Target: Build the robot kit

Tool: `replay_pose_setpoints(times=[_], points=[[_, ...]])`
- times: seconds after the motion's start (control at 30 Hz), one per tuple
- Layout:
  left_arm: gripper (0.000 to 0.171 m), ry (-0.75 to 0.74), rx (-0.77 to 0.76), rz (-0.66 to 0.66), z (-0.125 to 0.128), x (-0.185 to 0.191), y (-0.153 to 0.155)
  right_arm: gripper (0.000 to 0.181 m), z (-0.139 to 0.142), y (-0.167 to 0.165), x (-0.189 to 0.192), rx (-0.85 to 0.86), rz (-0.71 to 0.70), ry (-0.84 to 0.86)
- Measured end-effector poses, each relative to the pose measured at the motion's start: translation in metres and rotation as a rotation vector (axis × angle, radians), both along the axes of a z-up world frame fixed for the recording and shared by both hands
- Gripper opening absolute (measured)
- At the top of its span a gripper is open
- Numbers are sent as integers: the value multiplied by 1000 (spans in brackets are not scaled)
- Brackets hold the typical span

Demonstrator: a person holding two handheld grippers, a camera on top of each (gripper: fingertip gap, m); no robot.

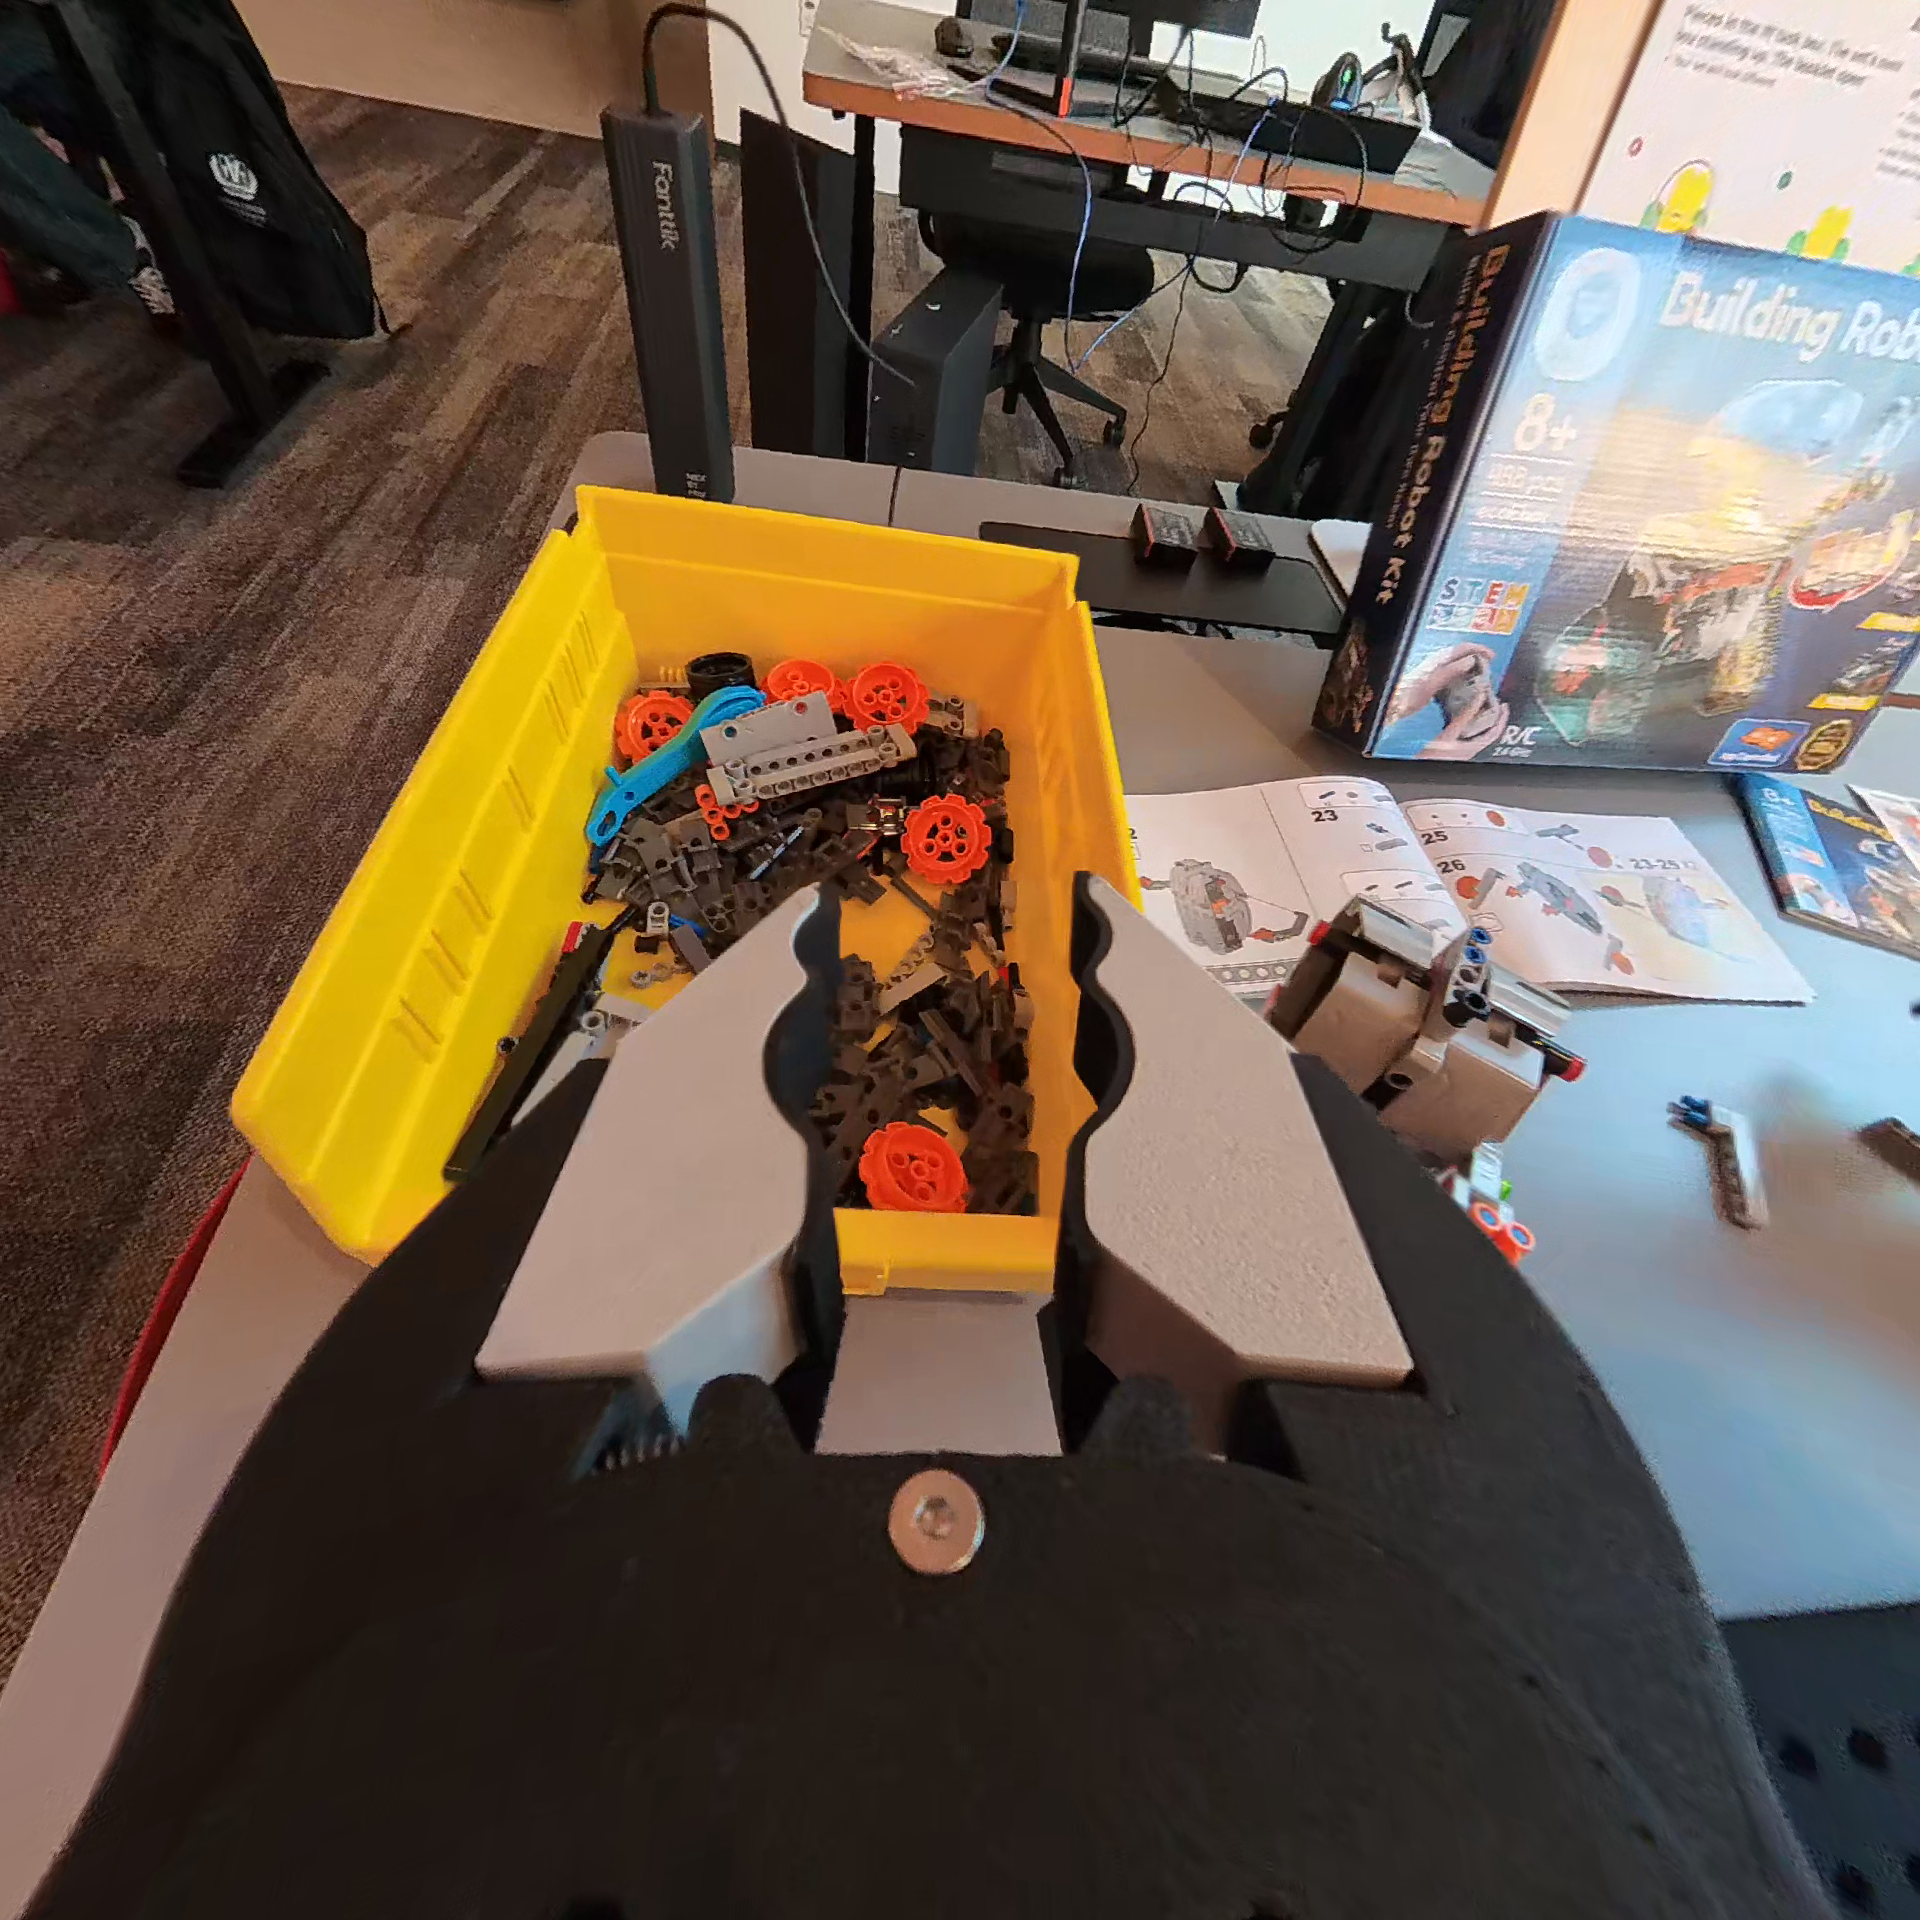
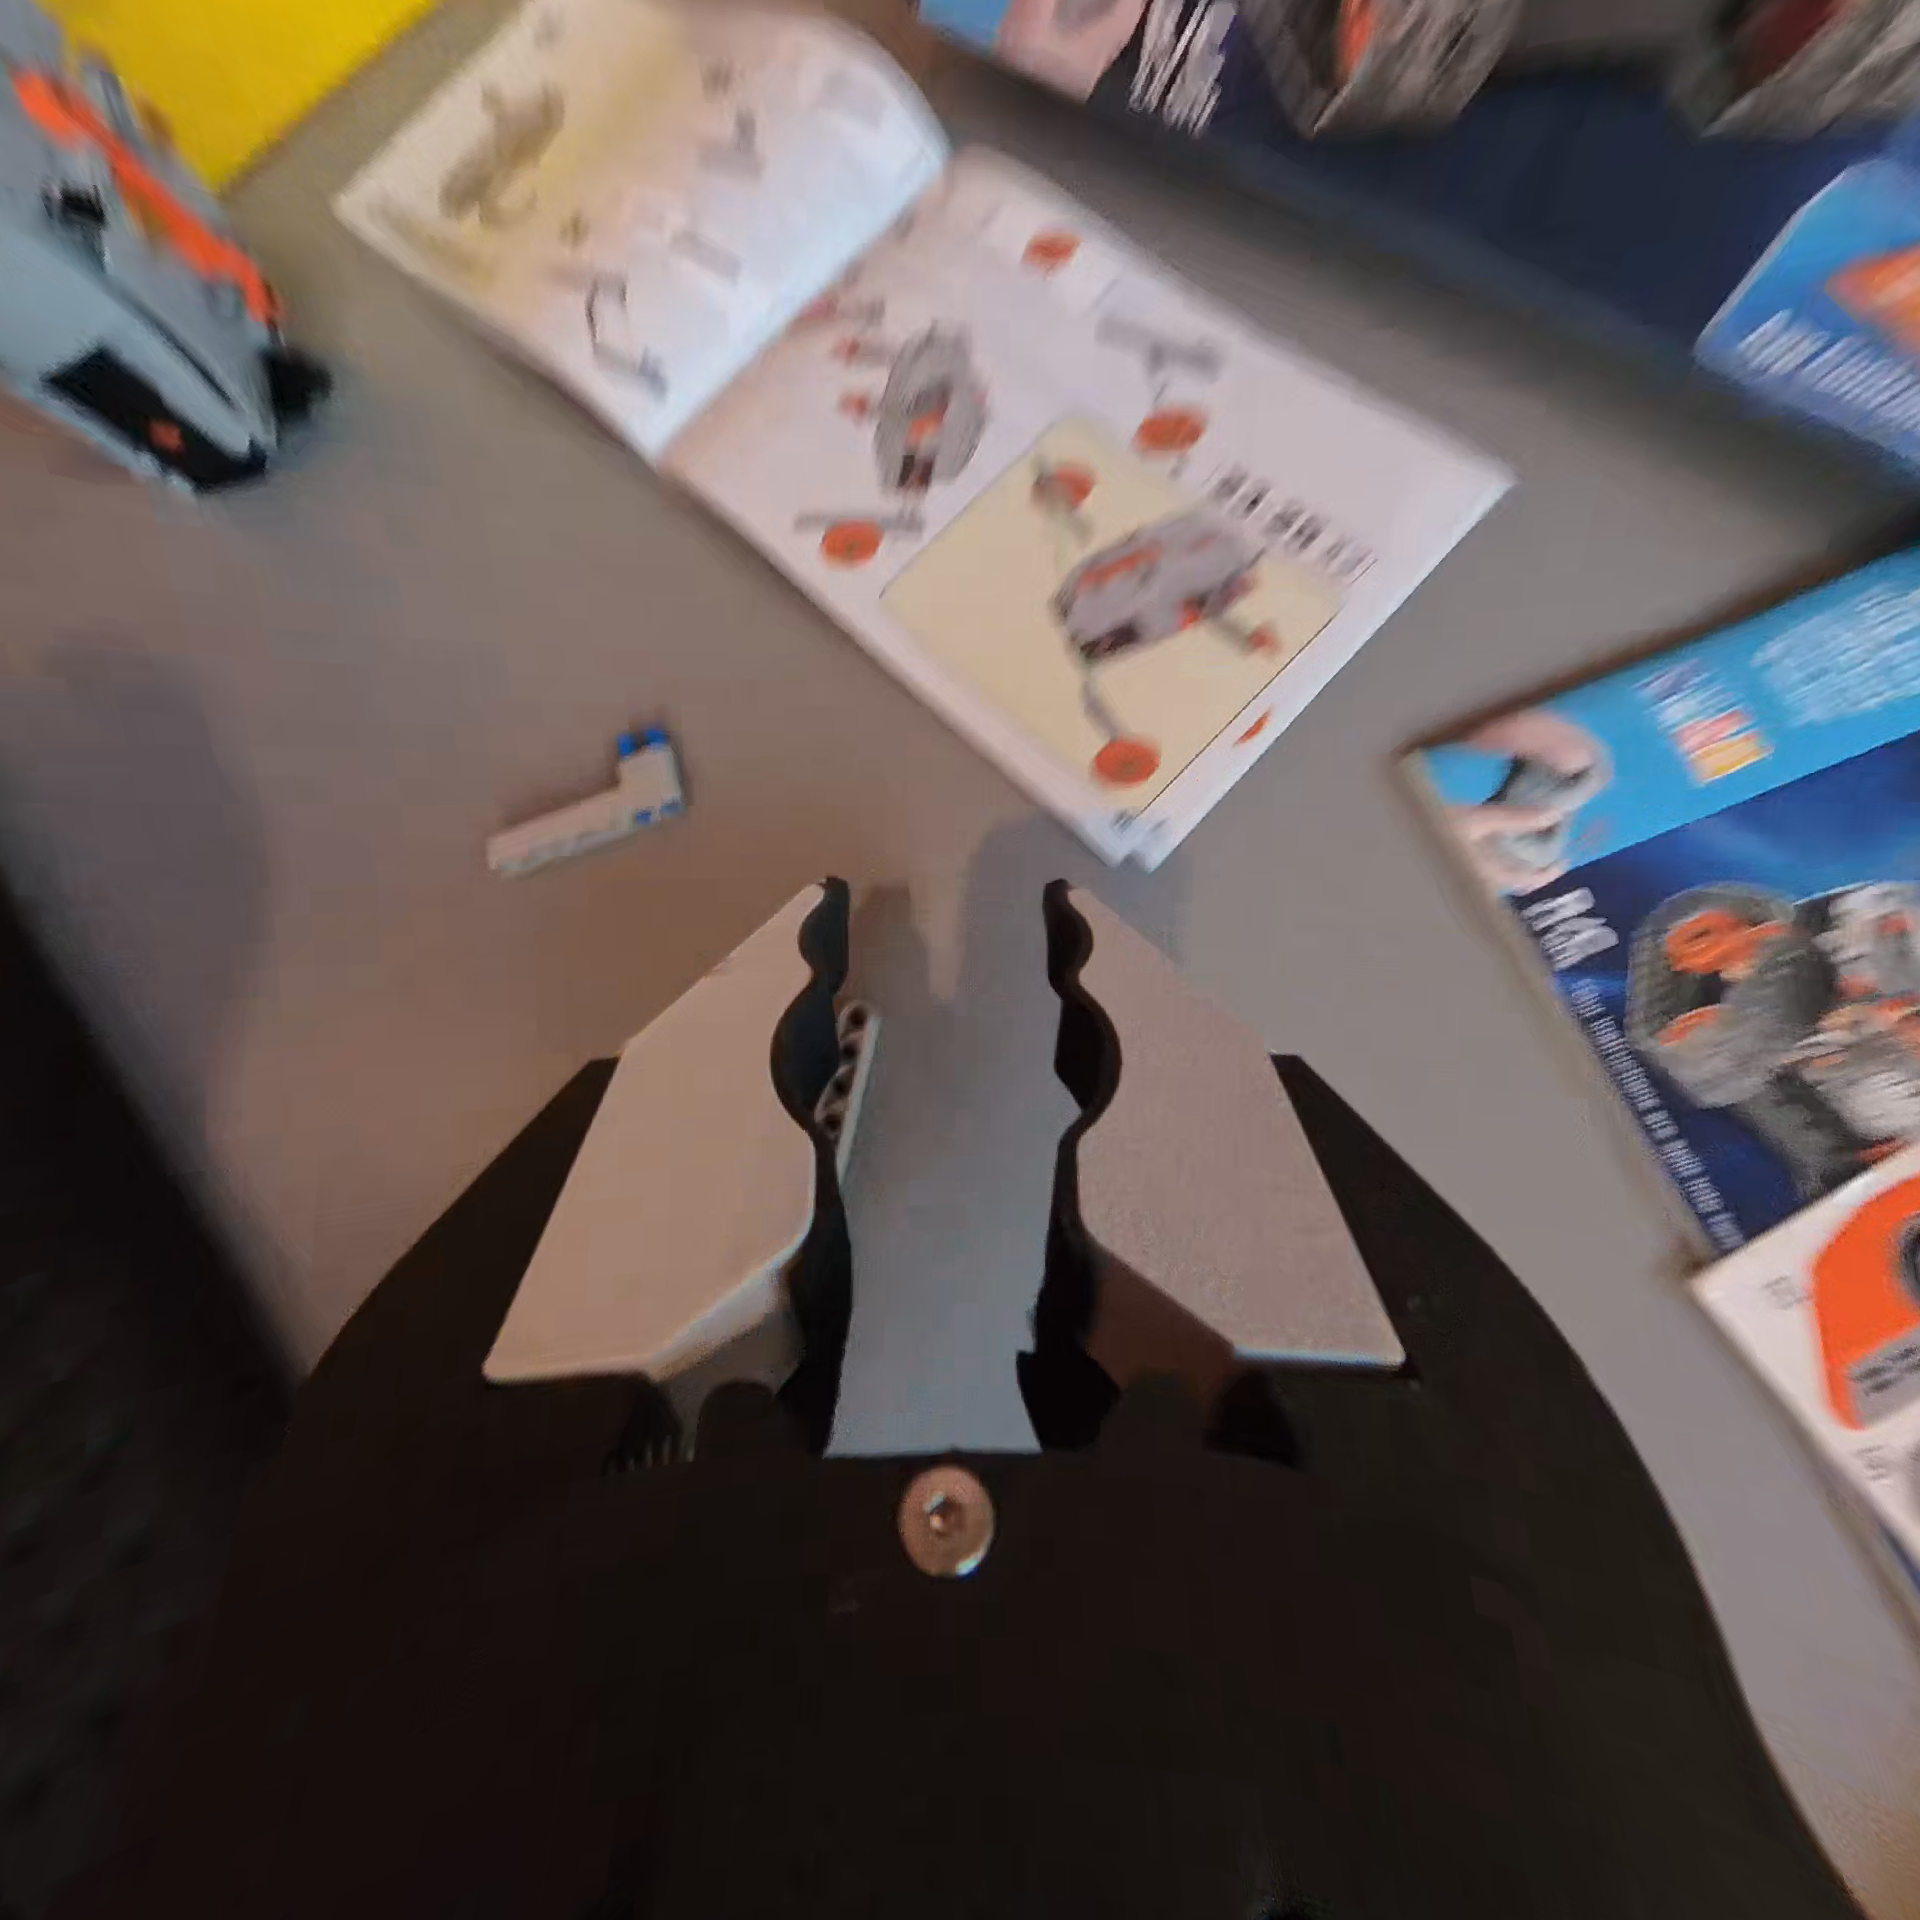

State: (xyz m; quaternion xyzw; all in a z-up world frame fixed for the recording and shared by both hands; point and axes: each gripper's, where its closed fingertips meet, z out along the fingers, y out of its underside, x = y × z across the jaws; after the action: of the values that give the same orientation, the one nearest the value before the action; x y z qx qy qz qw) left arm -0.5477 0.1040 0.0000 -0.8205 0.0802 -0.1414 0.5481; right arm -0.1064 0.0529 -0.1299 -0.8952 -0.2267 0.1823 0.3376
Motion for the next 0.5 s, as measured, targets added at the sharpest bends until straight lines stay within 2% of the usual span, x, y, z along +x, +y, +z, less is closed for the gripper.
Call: replay_pose_setpoints(times=[0.17, 0.3, 0.43, 0.5], points=[[42, -1, -28, 19, -10, -7, 6, 38, -25, -43, -5, -170, -43, -47], [42, -11, -38, 26, -15, -9, 10, 37, -33, -60, 11, -173, -97, -188], [41, -8, -33, 27, -15, -7, 12, 23, -32, -65, 5, -151, -74, -205], [41, -6, -38, 25, -16, -6, 12, 9, -32, -66, 3, -151, -68, -229]])
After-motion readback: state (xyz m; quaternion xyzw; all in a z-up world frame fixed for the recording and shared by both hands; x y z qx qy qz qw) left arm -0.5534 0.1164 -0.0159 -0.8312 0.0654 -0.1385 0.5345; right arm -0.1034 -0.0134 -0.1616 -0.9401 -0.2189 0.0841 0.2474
